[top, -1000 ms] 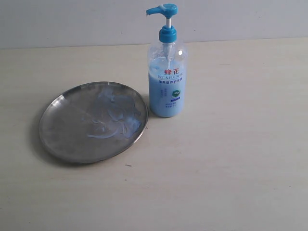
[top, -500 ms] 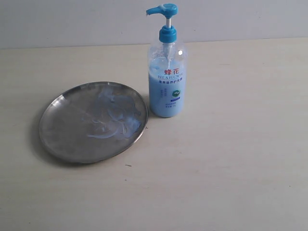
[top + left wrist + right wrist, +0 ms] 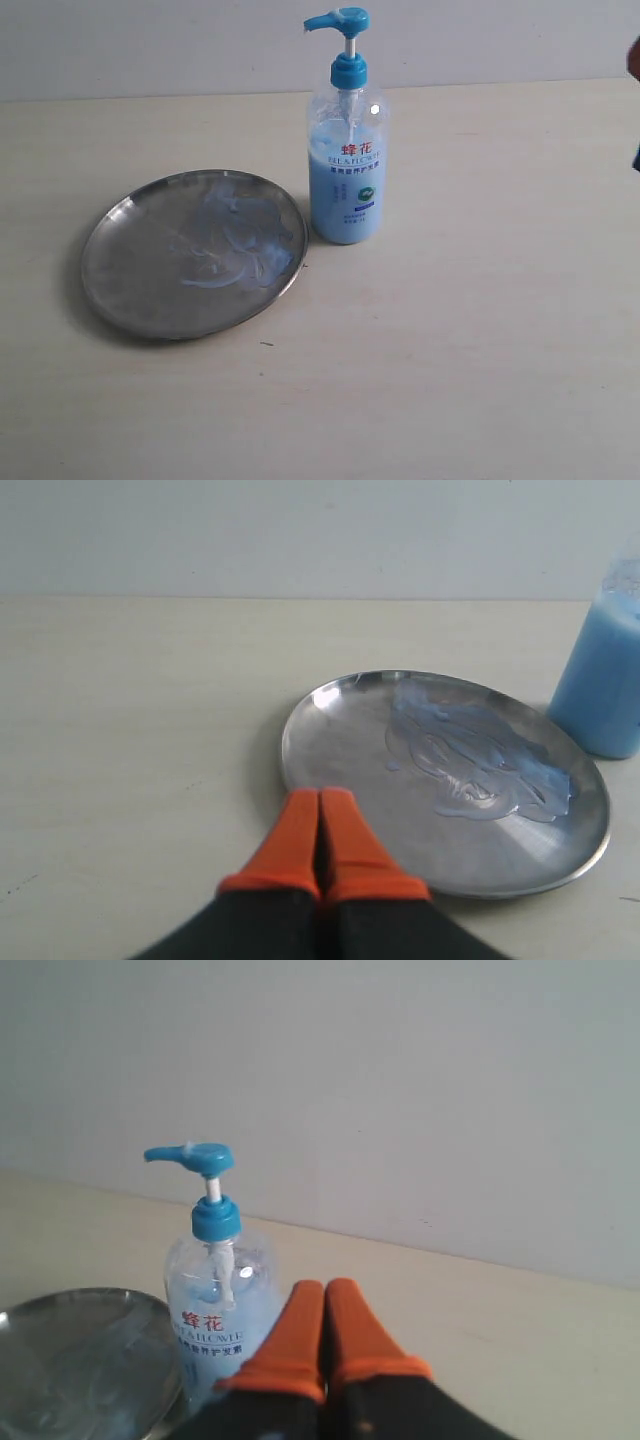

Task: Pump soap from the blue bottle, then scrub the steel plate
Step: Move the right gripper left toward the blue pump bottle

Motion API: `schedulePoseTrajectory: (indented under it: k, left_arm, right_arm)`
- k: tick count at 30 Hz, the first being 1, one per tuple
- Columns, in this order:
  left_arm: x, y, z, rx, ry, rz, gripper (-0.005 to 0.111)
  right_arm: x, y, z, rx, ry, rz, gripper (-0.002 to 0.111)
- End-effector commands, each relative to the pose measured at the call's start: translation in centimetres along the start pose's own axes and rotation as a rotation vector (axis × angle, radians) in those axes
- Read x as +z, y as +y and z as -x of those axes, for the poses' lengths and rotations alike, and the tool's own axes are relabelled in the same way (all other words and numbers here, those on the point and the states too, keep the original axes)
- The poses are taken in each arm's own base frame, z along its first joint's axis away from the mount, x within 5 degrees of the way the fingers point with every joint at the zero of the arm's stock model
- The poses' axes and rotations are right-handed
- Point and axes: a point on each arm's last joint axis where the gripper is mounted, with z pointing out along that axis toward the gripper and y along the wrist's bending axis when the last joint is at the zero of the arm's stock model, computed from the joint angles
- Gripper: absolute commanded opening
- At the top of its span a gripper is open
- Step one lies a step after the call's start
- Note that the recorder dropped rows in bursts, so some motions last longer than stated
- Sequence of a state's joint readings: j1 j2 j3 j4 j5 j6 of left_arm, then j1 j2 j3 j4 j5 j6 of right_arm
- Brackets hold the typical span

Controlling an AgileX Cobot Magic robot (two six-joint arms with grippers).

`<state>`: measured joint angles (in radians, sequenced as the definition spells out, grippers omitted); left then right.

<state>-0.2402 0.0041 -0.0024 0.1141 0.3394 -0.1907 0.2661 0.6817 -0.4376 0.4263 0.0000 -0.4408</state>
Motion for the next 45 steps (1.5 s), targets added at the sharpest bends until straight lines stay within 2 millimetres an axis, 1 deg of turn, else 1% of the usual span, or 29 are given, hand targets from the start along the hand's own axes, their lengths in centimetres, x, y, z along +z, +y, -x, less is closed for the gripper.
schedulePoseTrajectory:
  k: [1,3,6,8,13,17,20,23,27,29,31,33,34,35,36,38,41,43,44,45]
  left_arm:
    - [0.0,0.0,0.0,0.005,-0.008,0.002,0.0]
    - [0.0,0.0,0.0,0.005,-0.008,0.002,0.0]
    - [0.0,0.0,0.0,0.005,-0.008,0.002,0.0]
    - [0.0,0.0,0.0,0.005,-0.008,0.002,0.0]
    - [0.0,0.0,0.0,0.005,-0.008,0.002,0.0]
    - [0.0,0.0,0.0,0.005,-0.008,0.002,0.0]
    - [0.0,0.0,0.0,0.005,-0.008,0.002,0.0]
    - [0.0,0.0,0.0,0.005,-0.008,0.002,0.0]
    - [0.0,0.0,0.0,0.005,-0.008,0.002,0.0]
    - [0.0,0.0,0.0,0.005,-0.008,0.002,0.0]
    - [0.0,0.0,0.0,0.005,-0.008,0.002,0.0]
    - [0.0,0.0,0.0,0.005,-0.008,0.002,0.0]
    - [0.0,0.0,0.0,0.005,-0.008,0.002,0.0]
    - [0.0,0.0,0.0,0.005,-0.008,0.002,0.0]
    - [0.0,0.0,0.0,0.005,-0.008,0.002,0.0]
    - [0.0,0.0,0.0,0.005,-0.008,0.002,0.0]
    - [0.0,0.0,0.0,0.005,-0.008,0.002,0.0]
    - [0.0,0.0,0.0,0.005,-0.008,0.002,0.0]
    - [0.0,0.0,0.0,0.005,-0.008,0.002,0.0]
    - [0.0,0.0,0.0,0.005,-0.008,0.002,0.0]
  right_arm:
    - [2.0,1.0,1.5,-0.14,0.024,0.066,0.009]
    - [2.7,1.5,1.8,-0.158,0.034,0.09,0.017]
    - [3.7,1.9,1.8,-0.172,0.049,0.108,0.032]
    - [4.2,2.2,1.5,-0.175,0.058,0.115,0.038]
    - [5.7,2.3,0.4,-0.159,0.114,0.112,0.039]
    - [7.1,2.1,-0.1,0.019,0.12,0.068,0.039]
    - [7.5,2.1,-0.1,0.018,0.107,0.056,0.039]
    - [7.7,1.8,0.5,0.016,0.04,0.027,0.039]
    - [7.8,1.7,1.3,-0.079,-0.057,0.009,0.039]
    - [8.2,1.8,1.0,-0.109,-0.043,0.022,0.039]
    - [8.8,2.0,0.1,-0.112,0.011,0.032,0.039]
    - [9.6,2.6,-0.8,-0.127,0.055,0.056,0.039]
    - [10.0,3.0,-1.3,-0.163,0.076,0.078,0.039]
    - [10.8,4.1,-2.4,-0.255,0.106,0.133,0.039]
    - [11.2,4.9,-3.0,-0.307,0.117,0.171,0.039]
    - [12.1,5.6,-4.2,-0.348,0.142,0.201,0.039]
    - [14.3,6.0,-7.1,-0.353,0.197,0.198,0.039]
    - [15.0,6.0,-8.1,-0.346,0.211,0.189,0.039]
    - [15.6,5.9,-8.7,-0.285,0.193,0.156,0.039]
    - [16.0,5.9,-8.9,-0.238,0.159,0.135,0.039]
